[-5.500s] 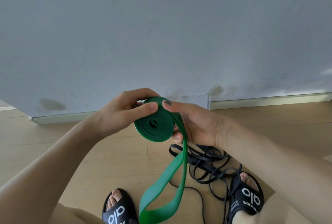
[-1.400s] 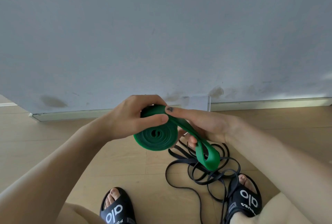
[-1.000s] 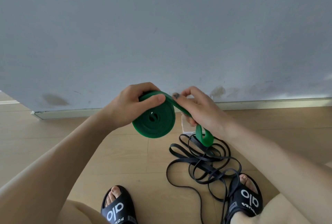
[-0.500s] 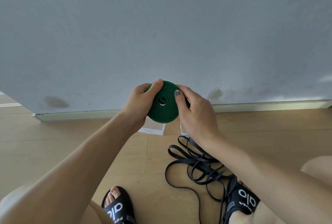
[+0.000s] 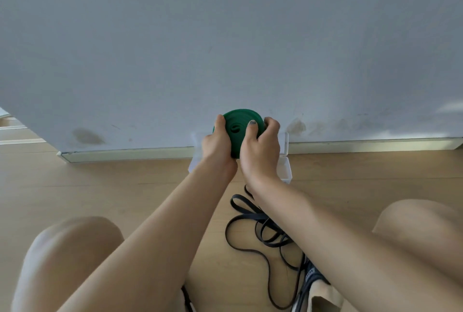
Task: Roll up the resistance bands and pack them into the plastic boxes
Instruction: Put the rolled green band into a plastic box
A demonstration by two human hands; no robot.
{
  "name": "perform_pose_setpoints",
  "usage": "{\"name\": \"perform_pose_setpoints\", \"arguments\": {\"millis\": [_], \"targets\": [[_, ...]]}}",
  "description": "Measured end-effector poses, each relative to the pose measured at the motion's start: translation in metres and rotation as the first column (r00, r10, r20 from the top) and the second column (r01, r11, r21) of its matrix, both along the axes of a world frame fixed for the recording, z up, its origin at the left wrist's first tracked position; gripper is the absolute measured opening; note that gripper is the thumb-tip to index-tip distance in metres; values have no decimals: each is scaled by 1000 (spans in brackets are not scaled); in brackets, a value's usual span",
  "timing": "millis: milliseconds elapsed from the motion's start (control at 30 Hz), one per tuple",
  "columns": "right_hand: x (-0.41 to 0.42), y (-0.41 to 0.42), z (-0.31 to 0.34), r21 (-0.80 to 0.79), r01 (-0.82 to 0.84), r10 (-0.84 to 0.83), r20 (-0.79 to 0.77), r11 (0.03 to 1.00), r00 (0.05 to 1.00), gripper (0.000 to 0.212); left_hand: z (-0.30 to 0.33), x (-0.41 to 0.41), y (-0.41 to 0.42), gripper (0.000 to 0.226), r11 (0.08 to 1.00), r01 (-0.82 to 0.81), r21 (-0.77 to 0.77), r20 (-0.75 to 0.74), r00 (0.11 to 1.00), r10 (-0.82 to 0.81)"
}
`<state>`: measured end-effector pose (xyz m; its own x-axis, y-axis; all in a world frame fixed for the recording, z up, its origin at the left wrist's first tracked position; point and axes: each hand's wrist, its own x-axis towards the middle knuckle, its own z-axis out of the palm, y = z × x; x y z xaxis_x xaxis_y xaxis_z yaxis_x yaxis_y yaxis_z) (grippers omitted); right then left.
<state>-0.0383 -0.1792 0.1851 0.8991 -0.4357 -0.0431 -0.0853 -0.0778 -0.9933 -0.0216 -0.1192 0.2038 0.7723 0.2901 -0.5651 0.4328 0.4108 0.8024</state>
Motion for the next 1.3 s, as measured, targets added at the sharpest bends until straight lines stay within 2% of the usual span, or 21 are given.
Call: {"name": "perform_pose_setpoints", "arguments": {"millis": [133,233,333,433,467,533,600,700,833,933,1033,1100,1300], "targets": [[10,-17,-12,-13,79,-80,-71,997,994,28,-16,8,-18,43,999,-33,-37,-46,998,32],[13,-16,-28,-80,-33,24,-113,996,993,36,-33,20,-12,45,996,-64,-62,-81,995,59],[26,-14,-46,-70,-91,74,-215,993,974,44,-52,32,-4,46,995,-59,-80,-142,989,47],[54,-25,-64,6,-38,37,-307,999,951,36,-77,53,-7,42,988,8,-155,-160,987,-33],[63,-32,-73,63,-16,37,-347,998,937,31,-88,62,-11,41,989,55,-138,-166,983,-78],[79,-50,-95,176,24,55,-433,984,900,26,-115,79,-17,46,983,184,6,-203,963,-179],[92,-73,-121,206,62,50,-498,977,866,28,-145,94,-21,62,902,365,233,-264,916,-302],[115,-108,-161,210,87,43,-546,974,837,26,-177,112,-21,64,686,557,468,-288,830,-477],[147,-138,-219,217,108,40,-585,970,810,20,-230,141,-15,89,362,750,553,-431,630,-646],[164,-142,-262,159,15,87,-610,987,787,19,-273,157,-12,95,198,777,597,-486,547,-682],[171,-134,-300,98,-84,126,-603,992,788,14,-303,165,-17,98,91,753,652,-480,503,-719],[172,-129,-320,81,-127,151,-602,989,785,13,-319,167,-24,91,41,731,682,-469,479,-742],[177,-127,-347,-12,-176,140,-561,984,816,11,-346,168,-29,77,-81,604,793,-462,510,-725]]}}
